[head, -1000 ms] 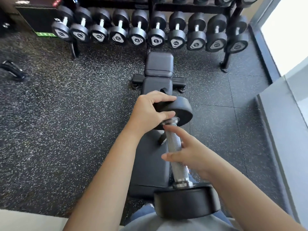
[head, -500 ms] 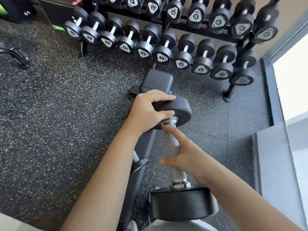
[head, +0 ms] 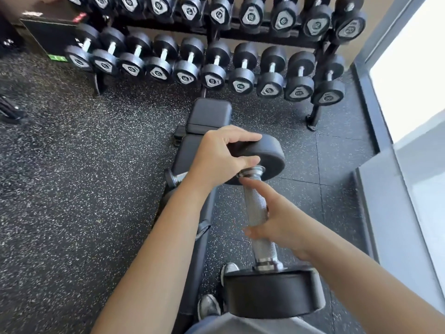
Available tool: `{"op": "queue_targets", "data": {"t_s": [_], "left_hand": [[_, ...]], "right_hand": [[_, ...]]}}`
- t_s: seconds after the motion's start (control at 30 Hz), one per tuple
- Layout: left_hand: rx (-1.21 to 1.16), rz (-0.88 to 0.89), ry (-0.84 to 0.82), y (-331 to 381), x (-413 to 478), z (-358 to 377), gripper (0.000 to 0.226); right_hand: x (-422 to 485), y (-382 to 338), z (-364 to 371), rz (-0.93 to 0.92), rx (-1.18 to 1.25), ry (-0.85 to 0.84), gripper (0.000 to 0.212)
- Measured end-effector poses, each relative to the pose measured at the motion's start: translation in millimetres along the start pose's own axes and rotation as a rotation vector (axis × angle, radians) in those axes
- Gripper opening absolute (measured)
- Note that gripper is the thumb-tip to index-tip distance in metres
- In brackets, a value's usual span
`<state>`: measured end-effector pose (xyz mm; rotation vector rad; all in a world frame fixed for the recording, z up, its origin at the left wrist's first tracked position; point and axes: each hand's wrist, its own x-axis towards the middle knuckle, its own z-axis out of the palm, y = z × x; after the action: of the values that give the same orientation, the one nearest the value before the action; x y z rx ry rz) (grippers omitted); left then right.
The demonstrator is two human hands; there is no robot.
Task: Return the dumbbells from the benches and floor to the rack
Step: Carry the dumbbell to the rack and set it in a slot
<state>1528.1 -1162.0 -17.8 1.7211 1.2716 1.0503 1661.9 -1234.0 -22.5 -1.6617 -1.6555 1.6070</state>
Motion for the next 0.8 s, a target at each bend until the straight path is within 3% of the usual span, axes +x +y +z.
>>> {"op": "queue_targets", "data": {"t_s": [0.27, 0.4, 0.8], "left_hand": [[-0.011, 0.023, -0.153, 5.8, 12.6, 57.4, 0.039], [-0.033, 0.028, -0.194, 7.3, 51.3, 94.8, 0.038], [-0.066, 0.114, -0.096, 17.3, 217.4, 170.6, 0.045]], "right_hand": [[-17.9, 43.1, -28.1, 0.035, 0.192, 0.095, 0.081], [-1.5, 56.9, -71.7, 0.052, 0.170, 0.121, 0.083], [91.3, 50.9, -240.2, -0.014, -0.014, 0.155, 0.081]]}}
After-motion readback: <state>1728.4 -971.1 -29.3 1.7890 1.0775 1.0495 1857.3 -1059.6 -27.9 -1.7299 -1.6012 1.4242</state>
